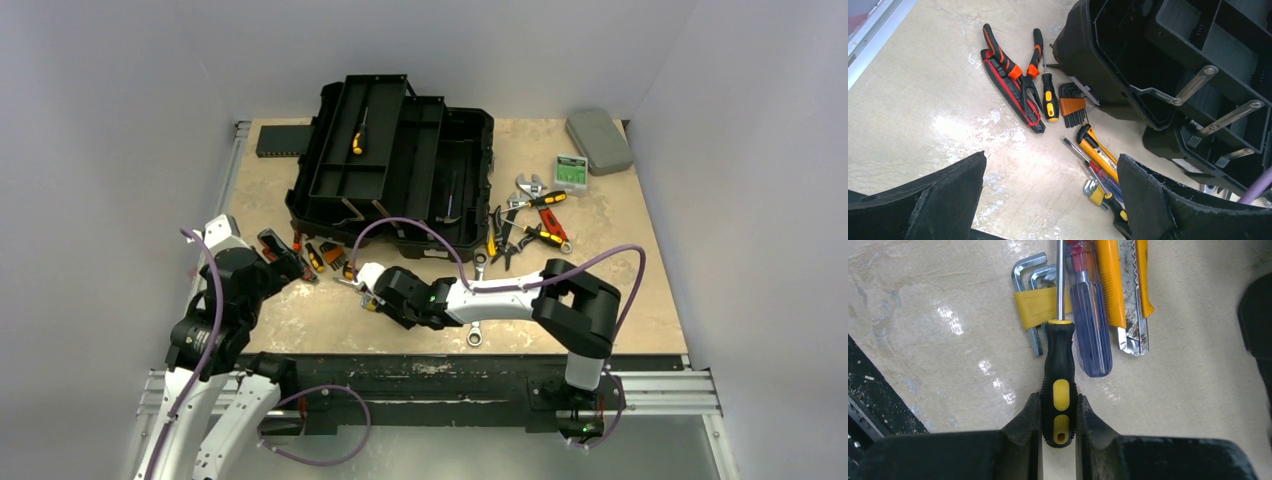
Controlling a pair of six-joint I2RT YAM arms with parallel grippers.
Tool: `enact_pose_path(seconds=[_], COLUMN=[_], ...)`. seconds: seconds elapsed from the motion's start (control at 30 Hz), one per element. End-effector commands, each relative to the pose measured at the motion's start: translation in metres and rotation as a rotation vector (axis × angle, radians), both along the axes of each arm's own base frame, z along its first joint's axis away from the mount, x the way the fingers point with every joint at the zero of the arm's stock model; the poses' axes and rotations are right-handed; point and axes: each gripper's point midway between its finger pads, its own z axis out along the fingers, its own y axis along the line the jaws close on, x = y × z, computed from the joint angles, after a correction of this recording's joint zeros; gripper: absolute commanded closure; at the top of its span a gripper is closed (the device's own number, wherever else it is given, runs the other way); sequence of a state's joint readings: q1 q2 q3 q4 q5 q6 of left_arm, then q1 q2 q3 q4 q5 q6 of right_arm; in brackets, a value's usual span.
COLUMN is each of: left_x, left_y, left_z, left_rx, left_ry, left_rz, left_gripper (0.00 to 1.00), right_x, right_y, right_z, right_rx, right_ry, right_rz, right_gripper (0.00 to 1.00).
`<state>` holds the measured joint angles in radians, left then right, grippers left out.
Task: Pack the tool kit
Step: Pick up the screwdriver from the center of the board, then place the screwdriver in the toolbox.
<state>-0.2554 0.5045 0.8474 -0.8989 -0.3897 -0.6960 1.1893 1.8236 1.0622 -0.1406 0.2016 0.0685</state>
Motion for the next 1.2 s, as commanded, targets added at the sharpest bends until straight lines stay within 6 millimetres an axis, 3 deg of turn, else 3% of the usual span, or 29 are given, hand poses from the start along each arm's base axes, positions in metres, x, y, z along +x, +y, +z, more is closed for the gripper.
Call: enact_pose_path(seconds=[0.0, 0.27, 0.43, 0.63, 0.97, 1.17], left_x=[0.003, 0.005, 0.009, 0.016, 0.021, 0.023], left_y=[0.000, -0.006, -0.019, -0.037, -0.053, -0.054], left_z=[-0.003, -0.020, -0.037, -0.060, -0.095, -0.108], left_rx=[-0.025, -0.036, -0.099, -0.183, -0.272, -0.290], left_ry=[-0.013, 0.017, 0.040, 0.065, 0.106, 0.125], left_rz=[0.023, 0.002, -0.024, -0.065, -0.082, -0.062], left_gripper=[0.00, 0.01, 0.02, 0.02, 0.02, 0.02], right_x=[-0.005, -0.024, -0.003, 0.031, 0.107, 0.148], right_y=[0.002, -0.005, -0.013, -0.026, -0.058, -0.067], right_z=[0.026, 0.111, 0.175, 0.231, 0.267, 0.268], right_rx=[0.064, 0.332, 0.447, 0.573, 0.769, 0.834], right_ry=[-0.025, -0.043, -0.127, -0.187, -0.126, -0.115], right_rz=[0.047, 0.070, -0.089, -0.315, -0.598, -0.810], right_gripper=[0.98, 1.00, 1.00, 1.00, 1.00, 1.00])
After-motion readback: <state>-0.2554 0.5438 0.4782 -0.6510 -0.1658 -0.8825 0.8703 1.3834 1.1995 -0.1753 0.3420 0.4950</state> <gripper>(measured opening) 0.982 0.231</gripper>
